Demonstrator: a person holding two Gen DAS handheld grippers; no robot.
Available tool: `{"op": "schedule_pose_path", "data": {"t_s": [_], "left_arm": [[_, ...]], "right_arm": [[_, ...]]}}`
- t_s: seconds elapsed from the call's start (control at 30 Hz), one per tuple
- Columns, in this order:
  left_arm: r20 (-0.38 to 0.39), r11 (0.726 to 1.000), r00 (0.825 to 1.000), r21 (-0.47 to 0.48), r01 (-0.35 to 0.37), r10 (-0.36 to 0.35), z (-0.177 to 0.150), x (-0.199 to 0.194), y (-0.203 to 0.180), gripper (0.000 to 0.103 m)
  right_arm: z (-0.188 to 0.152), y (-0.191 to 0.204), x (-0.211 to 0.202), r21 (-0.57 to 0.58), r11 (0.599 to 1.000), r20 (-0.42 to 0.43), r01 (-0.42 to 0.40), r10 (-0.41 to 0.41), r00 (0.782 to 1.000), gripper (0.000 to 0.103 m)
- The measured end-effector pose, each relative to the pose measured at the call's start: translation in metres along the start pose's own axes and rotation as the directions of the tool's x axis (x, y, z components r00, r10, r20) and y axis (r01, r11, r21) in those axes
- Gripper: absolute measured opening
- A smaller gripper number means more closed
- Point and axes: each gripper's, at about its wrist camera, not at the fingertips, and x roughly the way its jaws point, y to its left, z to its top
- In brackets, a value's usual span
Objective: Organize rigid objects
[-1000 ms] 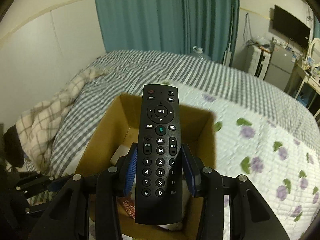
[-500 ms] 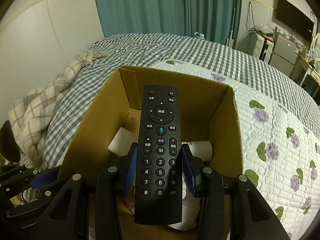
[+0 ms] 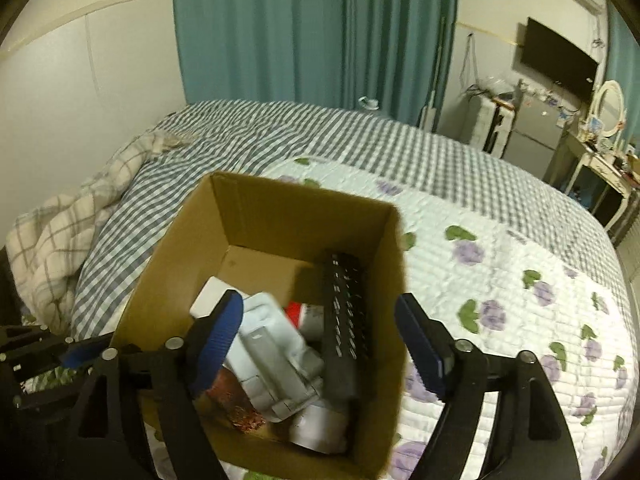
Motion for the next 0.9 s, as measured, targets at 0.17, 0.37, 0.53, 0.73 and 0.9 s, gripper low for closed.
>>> {"op": "schedule_pose_path", "data": {"t_s": [0.17, 0.37, 0.53, 0.73, 0.9], "left_arm": [[-0.001, 1.0, 1.0, -0.003, 0.0, 0.0, 0.0, -0.001, 0.001, 0.012], [0.028, 1.0, 1.0, 0.013, -0.008, 0.008, 0.004, -0.021, 0.003, 0.012], [0.13, 1.0, 0.991, 0.02, -0.013, 0.011, 0.008, -0.065, 0.002, 0.012], [0.294, 0.998, 0.955, 0.052, 0.027, -0.041, 0.001, -0.122, -0.011, 0.018], [0.419, 0.996, 0.905, 0.064, 0.056, -0.078, -0.01, -0.154, -0.017, 0.062]], "right_arm": [[-0.014, -0.005, -0.013, 0.019, 1.0, 0.006, 0.014, -0.015, 1.0, 0.081], [-0.028, -0.014, -0.038, 0.045, 0.999, 0.023, 0.028, -0.029, 0.999, 0.081], [-0.023, -0.021, -0.079, 0.055, 0.997, 0.093, 0.062, -0.067, 0.993, 0.081], [-0.023, -0.024, -0.143, 0.082, 0.992, 0.214, 0.093, -0.109, 0.971, 0.088], [-0.034, -0.026, -0.182, 0.118, 0.987, 0.287, 0.109, -0.14, 0.948, 0.097]]}}
